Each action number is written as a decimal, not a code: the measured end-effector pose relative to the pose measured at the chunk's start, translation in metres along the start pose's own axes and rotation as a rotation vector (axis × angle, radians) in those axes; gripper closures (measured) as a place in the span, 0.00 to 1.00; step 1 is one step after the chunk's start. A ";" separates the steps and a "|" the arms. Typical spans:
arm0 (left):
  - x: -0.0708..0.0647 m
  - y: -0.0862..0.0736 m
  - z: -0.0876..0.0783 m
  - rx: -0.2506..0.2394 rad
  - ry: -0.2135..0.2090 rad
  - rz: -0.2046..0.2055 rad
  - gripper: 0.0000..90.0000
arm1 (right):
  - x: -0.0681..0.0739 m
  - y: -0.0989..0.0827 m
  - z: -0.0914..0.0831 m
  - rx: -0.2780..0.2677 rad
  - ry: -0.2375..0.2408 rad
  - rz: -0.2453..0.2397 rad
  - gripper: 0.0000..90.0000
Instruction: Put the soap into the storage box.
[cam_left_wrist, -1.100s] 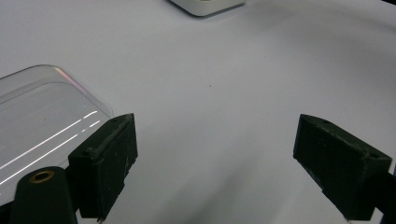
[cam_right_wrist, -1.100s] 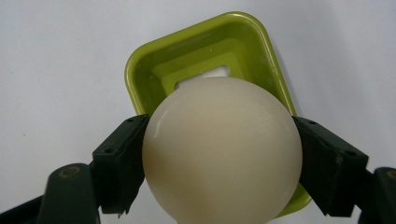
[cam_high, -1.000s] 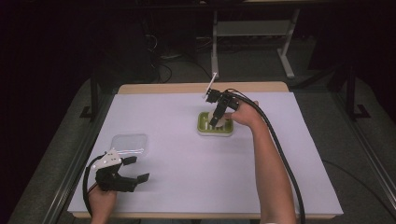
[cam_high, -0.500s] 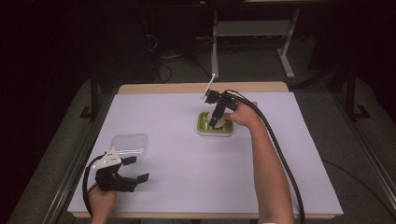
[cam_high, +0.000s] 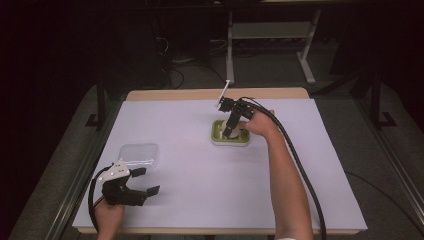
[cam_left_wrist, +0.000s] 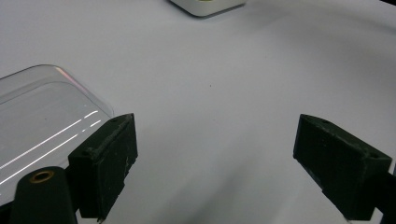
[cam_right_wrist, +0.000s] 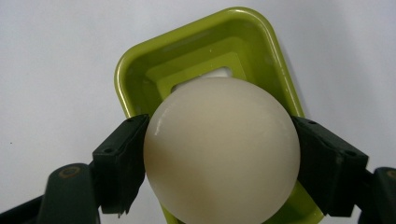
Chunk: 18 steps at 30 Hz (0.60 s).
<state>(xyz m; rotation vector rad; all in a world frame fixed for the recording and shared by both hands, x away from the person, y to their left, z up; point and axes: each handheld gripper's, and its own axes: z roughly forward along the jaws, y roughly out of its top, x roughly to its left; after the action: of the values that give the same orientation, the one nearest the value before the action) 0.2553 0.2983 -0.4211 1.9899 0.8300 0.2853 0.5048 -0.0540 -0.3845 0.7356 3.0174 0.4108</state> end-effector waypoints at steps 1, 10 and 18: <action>0.000 0.000 0.000 0.000 0.000 0.000 0.15 | 0.000 0.000 0.000 0.000 0.000 0.000 0.25; 0.000 0.000 0.000 0.000 0.000 -0.001 0.15 | 0.000 0.000 0.001 0.004 0.004 0.003 0.25; 0.000 0.000 0.000 -0.001 0.000 0.000 0.15 | 0.000 0.000 0.002 0.007 0.005 0.005 0.25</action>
<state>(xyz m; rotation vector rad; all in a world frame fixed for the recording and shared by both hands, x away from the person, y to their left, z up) 0.2551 0.2984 -0.4211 1.9886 0.8301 0.2854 0.5050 -0.0535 -0.3865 0.7439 3.0242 0.4024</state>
